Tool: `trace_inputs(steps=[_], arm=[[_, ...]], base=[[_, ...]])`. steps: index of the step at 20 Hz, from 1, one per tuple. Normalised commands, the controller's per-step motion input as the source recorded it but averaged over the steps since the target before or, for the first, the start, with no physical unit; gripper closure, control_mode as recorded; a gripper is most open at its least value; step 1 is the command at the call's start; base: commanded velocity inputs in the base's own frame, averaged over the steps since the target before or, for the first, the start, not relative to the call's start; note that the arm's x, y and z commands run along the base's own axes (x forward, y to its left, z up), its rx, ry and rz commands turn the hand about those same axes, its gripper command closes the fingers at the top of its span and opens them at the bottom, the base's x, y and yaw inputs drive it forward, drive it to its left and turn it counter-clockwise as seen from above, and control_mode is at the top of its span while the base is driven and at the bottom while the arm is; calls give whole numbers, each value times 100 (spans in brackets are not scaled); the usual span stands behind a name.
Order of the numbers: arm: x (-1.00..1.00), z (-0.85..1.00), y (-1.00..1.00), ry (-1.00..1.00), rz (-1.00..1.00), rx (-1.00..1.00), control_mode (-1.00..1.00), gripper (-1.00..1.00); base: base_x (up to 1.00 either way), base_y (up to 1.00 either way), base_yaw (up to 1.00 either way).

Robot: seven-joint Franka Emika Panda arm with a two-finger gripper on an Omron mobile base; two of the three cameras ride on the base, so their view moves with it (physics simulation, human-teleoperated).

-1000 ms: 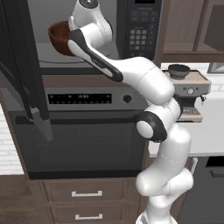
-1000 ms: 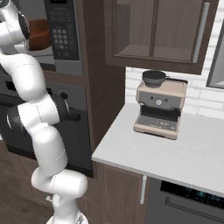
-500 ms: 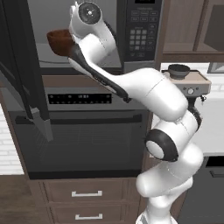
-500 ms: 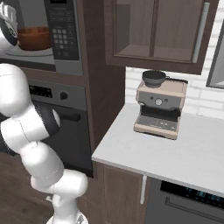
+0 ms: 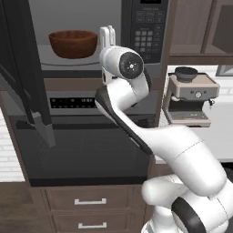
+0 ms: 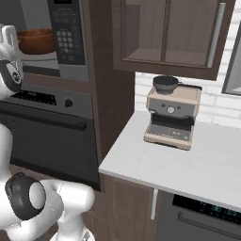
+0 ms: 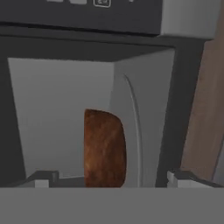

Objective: Open the microwave, place the bowl with waffle inside the microwave, then close the microwave door and turn it on.

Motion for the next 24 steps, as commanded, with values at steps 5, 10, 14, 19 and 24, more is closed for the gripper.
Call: trace_inputs(steps=[5,10,14,19,24], arm=[[-100,-2,17,-23,0,-4,-100,-100],[-100,7,9,-9,0,-14,-100,-100],[-100,0,0,13,0,-30,-100,-100],[-100,0,0,29,0,-37,-100,-100],[-100,-12,0,25,-1,-28,-100,-100]], base=[[0,0,0],[0,0,0],[0,0,0],[0,0,0],[0,0,0]])
